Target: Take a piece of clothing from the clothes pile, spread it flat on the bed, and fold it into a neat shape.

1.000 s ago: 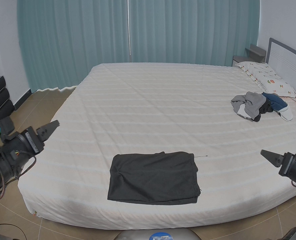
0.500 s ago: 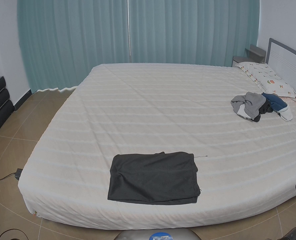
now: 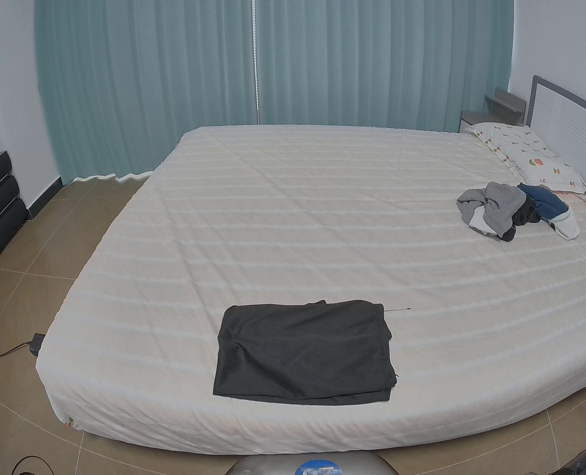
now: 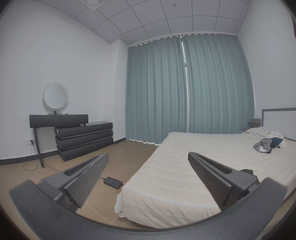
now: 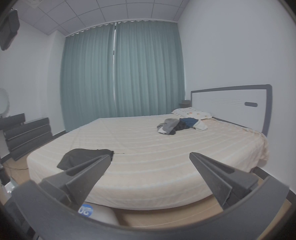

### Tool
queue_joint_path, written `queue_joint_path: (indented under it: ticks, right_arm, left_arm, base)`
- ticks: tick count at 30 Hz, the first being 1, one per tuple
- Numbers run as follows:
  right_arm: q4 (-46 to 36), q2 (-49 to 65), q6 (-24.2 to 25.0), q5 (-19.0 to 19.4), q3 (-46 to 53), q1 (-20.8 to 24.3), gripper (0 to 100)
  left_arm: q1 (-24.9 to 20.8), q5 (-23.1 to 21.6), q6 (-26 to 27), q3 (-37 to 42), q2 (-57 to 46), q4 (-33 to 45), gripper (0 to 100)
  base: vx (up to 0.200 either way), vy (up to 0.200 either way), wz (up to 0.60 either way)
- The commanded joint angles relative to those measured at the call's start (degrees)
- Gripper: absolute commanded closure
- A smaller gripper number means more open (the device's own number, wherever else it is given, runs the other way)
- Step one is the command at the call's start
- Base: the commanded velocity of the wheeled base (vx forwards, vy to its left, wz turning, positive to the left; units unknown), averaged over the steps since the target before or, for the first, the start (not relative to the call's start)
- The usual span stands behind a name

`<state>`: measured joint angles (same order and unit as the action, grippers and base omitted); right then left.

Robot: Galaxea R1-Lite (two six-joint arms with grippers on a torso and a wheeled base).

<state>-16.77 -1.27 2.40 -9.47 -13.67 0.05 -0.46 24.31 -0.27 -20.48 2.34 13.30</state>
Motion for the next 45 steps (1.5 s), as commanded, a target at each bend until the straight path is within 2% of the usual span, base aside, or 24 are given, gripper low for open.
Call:
queue_joint_path:
  ticks: [1, 6, 10, 16, 19, 20, 22, 23, 24, 25, 27, 30, 33, 39, 45]
  right_arm:
    - [0.34, 1.18, -0.12, -2.13, 3.56, -0.05, 0]
    - [8.16, 1.18, -0.56, -3.36, 8.39, -0.05, 0]
    - [12.73, 1.09, -3.37, -5.03, 10.5, -0.14, 0]
    - [12.56, 1.09, -4.34, -5.12, 10.41, -0.14, 0]
    - [12.82, 1.09, -4.34, -4.68, 10.59, -0.14, 0]
    - [12.91, 1.18, -3.98, -3.27, 10.77, -0.14, 0]
    - [12.99, 1.18, -3.9, -0.2, 10.85, -0.14, 0]
    - [12.99, 1.18, -3.9, 1.39, 10.94, -0.14, 0]
    - [12.99, 1.18, -3.9, 1.39, 10.94, -0.14, 0]
    - [13.87, 1.18, -3.98, 4.37, 11.2, -0.14, 0]
    - [15.28, 1.18, -4.34, 6.31, 11.47, -0.14, 0]
    - [18.36, 1.18, -5.57, 13.69, 12.87, -0.14, 0]
    - [18.0, 1.18, -5.92, 13.43, 13.58, -0.14, 0]
    - [16.6, 1.09, -3.02, 10.35, 13.49, -0.14, 0]
    - [16.77, 1.09, -2.84, 10.09, 13.58, -0.14, 0]
  left_arm:
    - [0.46, 0.48, 0.09, 3.96, -2.34, -1.87, 0]
    - [0.38, 0.39, -0.08, 12.13, -2.34, -8.91, 0]
    - [0.46, 0.21, 0.0, 20.48, -2.34, -17.52, 0]
    - [0.38, 0.04, -1.49, 20.48, -2.34, -17.34, 0]
    - [0.38, -2.25, -1.58, 20.48, -2.34, -17.34, 0]
    - [0.38, -7.08, -1.67, 20.48, -2.34, -17.17, 0]
    - [0.38, -11.56, -2.46, 20.48, -2.34, -16.73, 0]
    - [0.38, -12.88, -3.16, 20.48, -2.34, -16.73, 0]
    - [0.38, -12.88, -3.16, 20.48, -2.34, -16.73, 0]
    - [0.38, -15.43, -4.13, 20.48, -2.34, -16.73, 0]
    - [0.38, -17.54, -3.86, 20.48, -2.34, -16.46, 0]
    - [0.38, -22.99, -1.84, 20.39, -2.34, -13.56, 0]
    - [0.38, -24.13, 0.53, 20.39, -2.34, -13.21, 0]
    - [0.46, -24.04, 0.18, 20.39, -2.34, -13.21, 0]
    - [0.46, -24.04, -0.17, 20.39, -2.34, -13.21, 0]
  base:
    - [0.0, 0.0, 0.0]
    - [0.0, 0.0, 0.0]
    - [0.0, 0.0, 0.0]
    - [0.0, 0.0, 0.0]
    - [0.0, 0.0, 0.0]
    - [0.0, 0.0, 0.0]
    - [0.0, 0.0, 0.0]
    - [0.0, 0.0, 0.0]
    - [0.0, 0.0, 0.0]
    - [0.0, 0.0, 0.0]
    - [0.0, 0.0, 0.0]
    - [0.0, 0.0, 0.0]
    - [0.0, 0.0, 0.0]
    - [0.0, 0.0, 0.0]
    - [0.0, 0.0, 0.0]
